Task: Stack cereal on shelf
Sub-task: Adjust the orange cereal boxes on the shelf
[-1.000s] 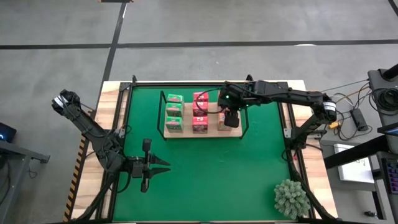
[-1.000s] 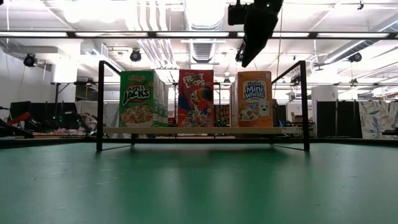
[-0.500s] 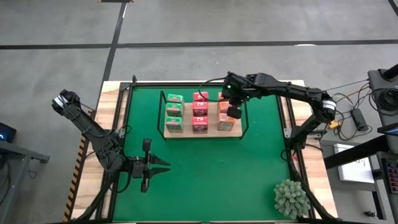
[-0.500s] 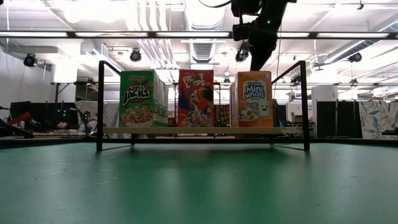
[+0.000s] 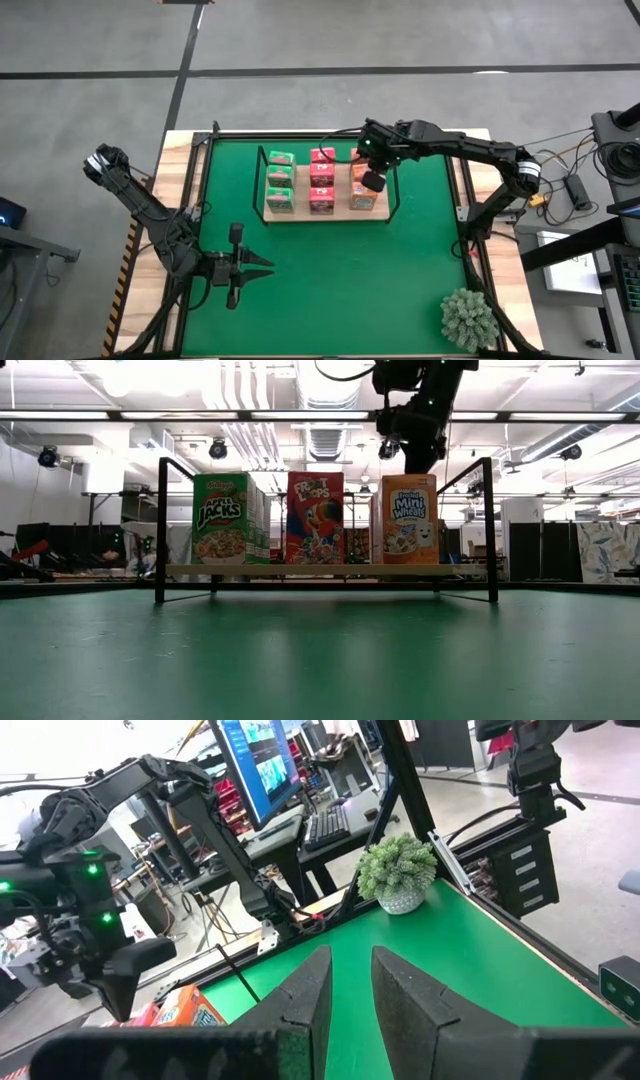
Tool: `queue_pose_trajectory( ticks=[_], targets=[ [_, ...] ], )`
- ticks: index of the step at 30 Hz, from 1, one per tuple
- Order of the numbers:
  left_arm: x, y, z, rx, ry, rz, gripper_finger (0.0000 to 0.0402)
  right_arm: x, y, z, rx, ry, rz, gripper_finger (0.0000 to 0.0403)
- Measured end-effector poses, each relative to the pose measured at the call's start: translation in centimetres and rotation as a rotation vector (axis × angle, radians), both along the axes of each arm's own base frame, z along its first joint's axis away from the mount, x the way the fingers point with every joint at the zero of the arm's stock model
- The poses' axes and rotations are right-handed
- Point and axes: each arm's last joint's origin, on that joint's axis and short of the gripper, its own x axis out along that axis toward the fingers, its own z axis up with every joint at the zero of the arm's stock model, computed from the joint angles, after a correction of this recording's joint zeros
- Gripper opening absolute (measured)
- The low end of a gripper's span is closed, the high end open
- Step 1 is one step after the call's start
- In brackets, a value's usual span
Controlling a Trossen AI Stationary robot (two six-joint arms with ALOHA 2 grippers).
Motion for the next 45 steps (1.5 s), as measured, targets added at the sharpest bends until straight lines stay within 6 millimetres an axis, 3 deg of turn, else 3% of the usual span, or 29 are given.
queue_pose_trajectory(
  ticks=[21, 35, 45],
  targets=[
    [0.0, 0.0, 0.0, -0.002, -0.002, 0.000, 0.0056, 0.1, 0.6, 0.1, 0.104, -0.048, -0.104, 0.0013],
    [0.0, 0.0, 0.0, 0.000, 0.000, 0.000, 0.0056, 0.1, 0.6, 1.5, 0.105, -0.072, -0.134, 0.0013],
    [0.0, 0.0, 0.0, -0.001, -0.001, 0.000, 0.0056, 1.9, 0.2, 0.9, 0.059, -0.134, -0.069, 0.0013]
  ],
)
